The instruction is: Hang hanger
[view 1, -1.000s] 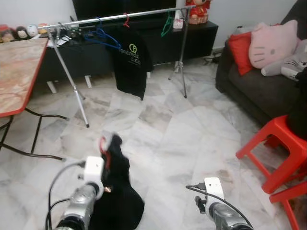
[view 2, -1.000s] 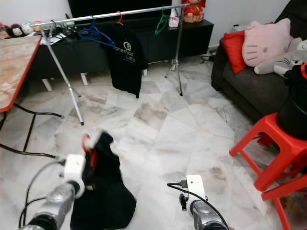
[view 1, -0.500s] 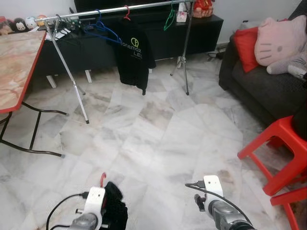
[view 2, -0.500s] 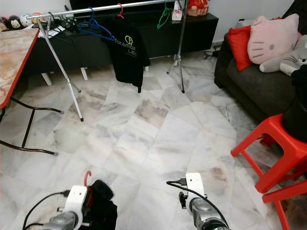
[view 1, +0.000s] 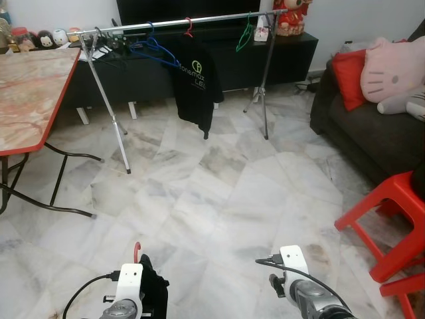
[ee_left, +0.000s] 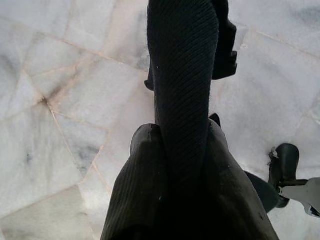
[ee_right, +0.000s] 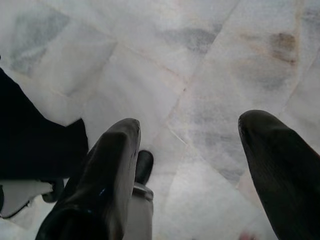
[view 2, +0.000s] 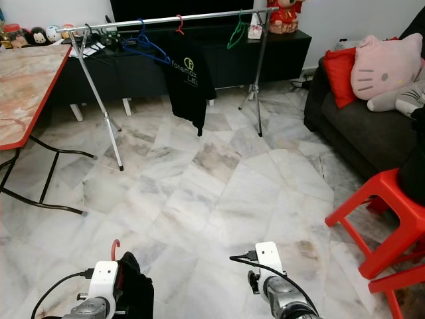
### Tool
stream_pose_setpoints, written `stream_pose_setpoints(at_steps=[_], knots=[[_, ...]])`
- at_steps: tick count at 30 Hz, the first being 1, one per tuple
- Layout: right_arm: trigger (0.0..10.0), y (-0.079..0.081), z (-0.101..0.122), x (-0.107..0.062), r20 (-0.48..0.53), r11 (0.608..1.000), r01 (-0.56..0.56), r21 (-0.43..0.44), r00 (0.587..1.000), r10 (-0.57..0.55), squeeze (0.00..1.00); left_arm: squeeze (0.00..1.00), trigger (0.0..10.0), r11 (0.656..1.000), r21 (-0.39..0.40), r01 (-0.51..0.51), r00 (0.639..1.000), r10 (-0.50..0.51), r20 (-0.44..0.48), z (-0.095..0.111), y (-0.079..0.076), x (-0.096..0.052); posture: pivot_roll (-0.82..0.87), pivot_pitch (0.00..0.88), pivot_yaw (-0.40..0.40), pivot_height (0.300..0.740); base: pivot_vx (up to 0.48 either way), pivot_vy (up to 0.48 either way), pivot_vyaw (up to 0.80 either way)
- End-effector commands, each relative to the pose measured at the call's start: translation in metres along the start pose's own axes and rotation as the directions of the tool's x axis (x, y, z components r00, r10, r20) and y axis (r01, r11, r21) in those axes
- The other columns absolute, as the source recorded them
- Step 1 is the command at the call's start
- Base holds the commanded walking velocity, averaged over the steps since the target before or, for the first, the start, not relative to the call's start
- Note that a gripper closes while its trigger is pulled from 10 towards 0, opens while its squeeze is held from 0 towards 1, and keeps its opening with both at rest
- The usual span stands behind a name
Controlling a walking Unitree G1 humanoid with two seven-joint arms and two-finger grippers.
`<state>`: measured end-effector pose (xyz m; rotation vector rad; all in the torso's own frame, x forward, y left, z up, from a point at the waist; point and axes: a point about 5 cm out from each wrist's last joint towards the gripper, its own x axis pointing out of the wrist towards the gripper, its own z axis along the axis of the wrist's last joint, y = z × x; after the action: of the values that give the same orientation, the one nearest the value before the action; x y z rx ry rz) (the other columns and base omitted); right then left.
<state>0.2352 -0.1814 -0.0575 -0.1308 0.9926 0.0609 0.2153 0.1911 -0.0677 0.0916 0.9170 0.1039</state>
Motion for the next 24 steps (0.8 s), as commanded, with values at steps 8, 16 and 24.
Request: stream_pose_setpoints(at_steps=[8,16,24], knots=[[10.0,-0.002,0.0,0.0,-0.071,0.998,-0.003,-0.058,0.997,-0.001,0.0,0.0,10.0,0.998,-0.026,-0.064,0.997,0.063,-0.052,-0.019,0.047,-0.005,-0.07,0.0,-0.041,0.74,0.0,0.0,0.0],[10.0,0.001,-0.002,-0.001,-0.092,0.995,-0.056,-0.087,0.995,0.048,0.0,0.0,10.0,0.995,-0.065,-0.077,0.996,0.074,-0.045,-0.013,0.056,-0.005,-0.07,0.0,-0.039,0.74,0.0,0.0,0.0],[10.0,0.0,-0.005,-0.001,-0.107,0.998,-0.027,-0.061,0.994,0.02,0.0,0.0,10.0,0.999,0.023,0.026,0.997,-0.024,-0.077,-0.022,0.024,-0.003,-0.07,0.0,-0.039,0.74,0.0,0.0,0.0]])
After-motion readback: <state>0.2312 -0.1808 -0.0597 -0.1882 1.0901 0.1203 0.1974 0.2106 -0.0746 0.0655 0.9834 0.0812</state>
